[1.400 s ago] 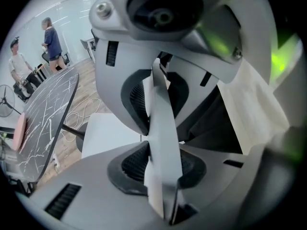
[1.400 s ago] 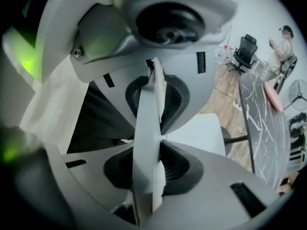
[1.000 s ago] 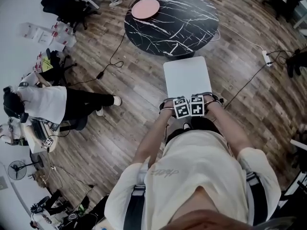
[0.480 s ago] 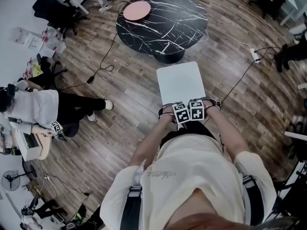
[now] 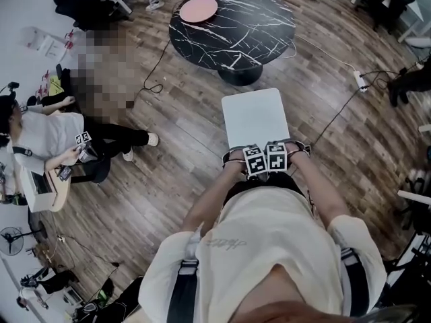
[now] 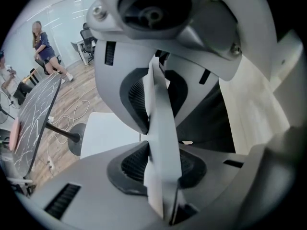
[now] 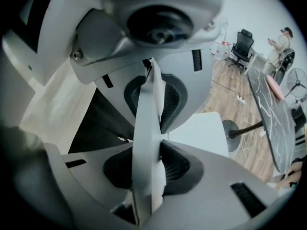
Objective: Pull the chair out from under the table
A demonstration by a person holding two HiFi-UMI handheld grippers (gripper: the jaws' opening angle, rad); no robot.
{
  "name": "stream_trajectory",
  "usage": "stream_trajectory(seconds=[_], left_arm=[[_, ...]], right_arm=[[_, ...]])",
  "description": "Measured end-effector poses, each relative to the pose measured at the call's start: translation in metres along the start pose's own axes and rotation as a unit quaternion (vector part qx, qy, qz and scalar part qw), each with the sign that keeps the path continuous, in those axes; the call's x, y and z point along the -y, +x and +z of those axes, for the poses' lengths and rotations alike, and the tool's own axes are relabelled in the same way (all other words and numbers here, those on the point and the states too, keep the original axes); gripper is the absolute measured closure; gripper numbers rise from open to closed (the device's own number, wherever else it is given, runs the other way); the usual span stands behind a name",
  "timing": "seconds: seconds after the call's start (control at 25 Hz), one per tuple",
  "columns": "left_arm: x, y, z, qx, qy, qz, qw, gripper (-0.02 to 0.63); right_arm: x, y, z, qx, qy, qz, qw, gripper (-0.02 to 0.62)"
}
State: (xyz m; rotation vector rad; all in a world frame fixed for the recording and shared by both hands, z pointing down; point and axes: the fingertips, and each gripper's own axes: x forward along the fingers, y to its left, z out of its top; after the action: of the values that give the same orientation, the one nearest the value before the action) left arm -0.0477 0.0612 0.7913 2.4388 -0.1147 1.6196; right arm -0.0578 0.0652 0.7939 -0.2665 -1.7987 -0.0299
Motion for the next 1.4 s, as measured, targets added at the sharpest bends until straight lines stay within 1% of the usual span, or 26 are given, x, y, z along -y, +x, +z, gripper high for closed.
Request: stream_trajectory(seconds=[0.16, 0.28, 0.52, 0.84, 1.08, 1.28, 1.4], left_arm=[[0.007, 0.000, 0.001, 0.000, -0.003, 0.003, 1.0000, 0.511], [0.017, 0.001, 0.002, -0.002, -0.011, 0.002, 0.9999, 0.509], [0.032, 0.006, 0.007, -0.001, -0.023, 0.012, 0.9997, 0.511], [0.054, 0.010, 0.011, -0.005, -0.045, 0.020, 0.9988, 0.509], [0.065, 0.014, 0.016, 0.002, -0.054, 0.028, 0.9981, 0.510], [0.077, 0.018, 0.013, 0.004, -0.046, 0.022, 0.9987, 0.509], [0.081, 0.018, 0.012, 0.002, -0.042, 0.018, 0.9989, 0.509]], right_arm=[[-0.007, -0.001, 0.001, 0.002, -0.004, 0.001, 1.000, 0.499], [-0.017, -0.002, 0.000, 0.001, -0.016, 0.007, 1.000, 0.499], [-0.032, -0.002, -0.009, -0.004, -0.032, 0.008, 0.999, 0.499], [-0.056, -0.001, -0.014, 0.004, -0.045, 0.013, 0.999, 0.499], [-0.067, -0.001, -0.019, -0.001, -0.061, 0.013, 0.998, 0.499], [-0.078, 0.005, -0.019, -0.007, -0.055, 0.014, 0.998, 0.499], [-0.083, 0.004, -0.017, 0.003, -0.034, 0.016, 0.999, 0.495]])
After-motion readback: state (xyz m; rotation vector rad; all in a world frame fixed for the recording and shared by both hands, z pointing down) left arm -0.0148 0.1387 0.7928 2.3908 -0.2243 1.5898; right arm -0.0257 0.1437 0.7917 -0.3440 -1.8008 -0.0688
